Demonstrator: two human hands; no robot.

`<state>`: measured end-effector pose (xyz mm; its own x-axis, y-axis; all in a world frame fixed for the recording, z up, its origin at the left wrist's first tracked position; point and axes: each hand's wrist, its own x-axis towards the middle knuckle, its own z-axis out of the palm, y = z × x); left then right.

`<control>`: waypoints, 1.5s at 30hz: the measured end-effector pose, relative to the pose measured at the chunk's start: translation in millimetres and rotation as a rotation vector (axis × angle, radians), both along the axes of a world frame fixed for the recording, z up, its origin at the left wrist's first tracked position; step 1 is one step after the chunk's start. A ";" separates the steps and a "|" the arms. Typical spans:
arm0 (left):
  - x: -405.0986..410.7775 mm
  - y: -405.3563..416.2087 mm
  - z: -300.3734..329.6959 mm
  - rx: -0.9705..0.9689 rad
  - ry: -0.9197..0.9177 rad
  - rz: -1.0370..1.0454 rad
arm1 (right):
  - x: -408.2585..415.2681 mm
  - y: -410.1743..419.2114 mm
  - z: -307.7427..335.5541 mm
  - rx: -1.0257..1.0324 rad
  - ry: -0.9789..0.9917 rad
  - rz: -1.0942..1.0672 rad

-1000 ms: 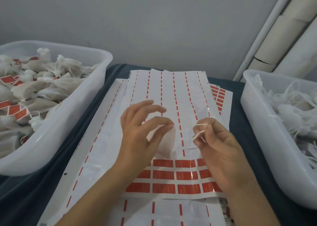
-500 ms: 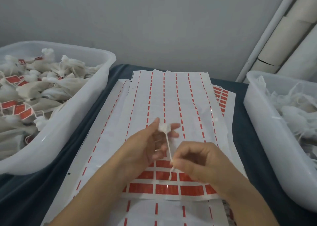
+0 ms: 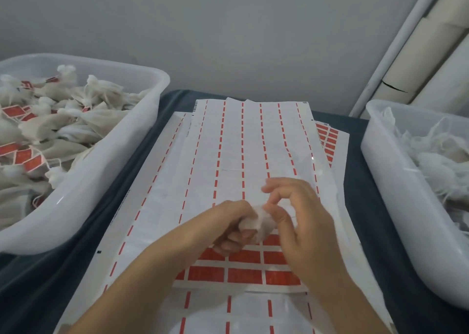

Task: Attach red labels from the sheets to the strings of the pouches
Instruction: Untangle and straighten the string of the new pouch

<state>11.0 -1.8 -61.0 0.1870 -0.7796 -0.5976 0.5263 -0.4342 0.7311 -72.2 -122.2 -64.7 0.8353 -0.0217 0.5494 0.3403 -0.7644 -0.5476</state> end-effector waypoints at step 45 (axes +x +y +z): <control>-24.0 21.3 2.6 -0.285 -0.687 0.516 | 0.7 -24.7 17.1 0.225 0.445 0.038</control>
